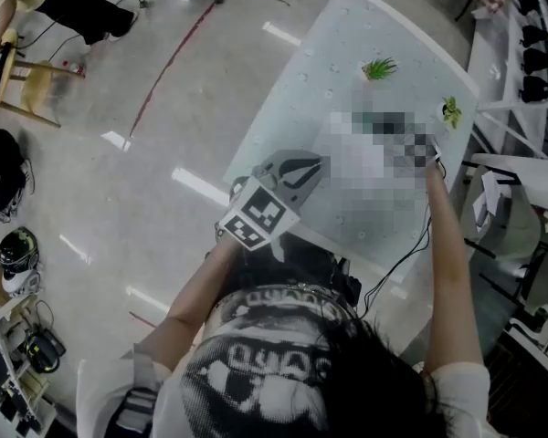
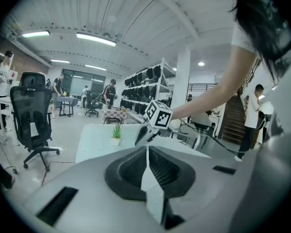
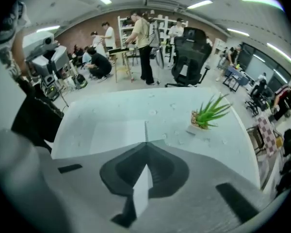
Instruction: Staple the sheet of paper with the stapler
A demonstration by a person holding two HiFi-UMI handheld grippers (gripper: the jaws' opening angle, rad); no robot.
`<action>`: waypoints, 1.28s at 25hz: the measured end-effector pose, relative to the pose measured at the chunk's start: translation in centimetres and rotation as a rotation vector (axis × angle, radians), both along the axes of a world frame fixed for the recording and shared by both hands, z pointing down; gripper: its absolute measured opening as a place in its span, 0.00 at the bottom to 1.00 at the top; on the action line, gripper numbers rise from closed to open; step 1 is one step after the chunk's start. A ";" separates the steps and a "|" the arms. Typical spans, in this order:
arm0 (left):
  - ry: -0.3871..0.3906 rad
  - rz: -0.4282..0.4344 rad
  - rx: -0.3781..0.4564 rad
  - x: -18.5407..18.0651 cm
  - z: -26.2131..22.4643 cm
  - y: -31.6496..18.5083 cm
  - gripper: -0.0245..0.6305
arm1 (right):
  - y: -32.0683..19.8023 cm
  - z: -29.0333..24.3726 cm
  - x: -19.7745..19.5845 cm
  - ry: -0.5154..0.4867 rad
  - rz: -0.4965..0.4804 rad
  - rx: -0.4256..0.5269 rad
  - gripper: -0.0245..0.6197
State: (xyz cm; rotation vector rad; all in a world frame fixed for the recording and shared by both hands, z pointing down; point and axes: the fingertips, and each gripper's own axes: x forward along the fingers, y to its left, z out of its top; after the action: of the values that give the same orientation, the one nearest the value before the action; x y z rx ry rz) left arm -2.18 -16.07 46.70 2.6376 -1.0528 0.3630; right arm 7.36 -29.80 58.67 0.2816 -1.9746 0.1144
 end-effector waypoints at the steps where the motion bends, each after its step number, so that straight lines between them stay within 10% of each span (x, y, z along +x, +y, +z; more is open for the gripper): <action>1: 0.003 -0.007 0.000 0.1 0.1 -0.1 0.06 | 0.0 0.5 -0.1 0.045 -0.059 -0.008 0.05; 11: 0.031 -0.104 -0.022 -1.8 1.8 0.1 0.06 | 1.1 3.7 -1.4 0.319 -0.374 -0.083 0.05; 32: 0.064 -0.161 0.006 -0.7 2.7 -1.1 0.06 | 0.9 4.8 -1.6 0.385 -0.335 -0.186 0.05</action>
State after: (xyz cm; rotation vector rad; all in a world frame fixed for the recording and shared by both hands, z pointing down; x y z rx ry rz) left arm -2.87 -17.16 49.38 2.5292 -1.2363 0.2389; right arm 5.71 -28.88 63.42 -0.1422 -1.5896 0.0242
